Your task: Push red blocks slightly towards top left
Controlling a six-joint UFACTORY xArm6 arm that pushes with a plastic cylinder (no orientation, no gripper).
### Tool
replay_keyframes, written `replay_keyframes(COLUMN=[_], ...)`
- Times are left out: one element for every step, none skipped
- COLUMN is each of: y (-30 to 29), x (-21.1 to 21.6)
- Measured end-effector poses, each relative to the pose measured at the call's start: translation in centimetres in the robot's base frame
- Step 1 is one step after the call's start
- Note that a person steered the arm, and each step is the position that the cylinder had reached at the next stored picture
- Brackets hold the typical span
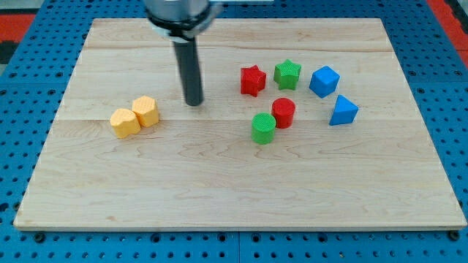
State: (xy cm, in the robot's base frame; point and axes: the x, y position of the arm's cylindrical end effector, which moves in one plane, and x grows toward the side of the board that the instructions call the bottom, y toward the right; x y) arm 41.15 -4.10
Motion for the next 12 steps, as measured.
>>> replay_keyframes(y=[9.6, 11.3, 3.4, 4.3, 11.9, 15.9, 15.9, 15.9, 18.2, 14.7, 14.3, 10.3], x=[0.2, -2.7, -3.6, -4.5, -3.9, -2.2, 1.8, 4.1, 8.3, 8.8, 4.3, 0.3])
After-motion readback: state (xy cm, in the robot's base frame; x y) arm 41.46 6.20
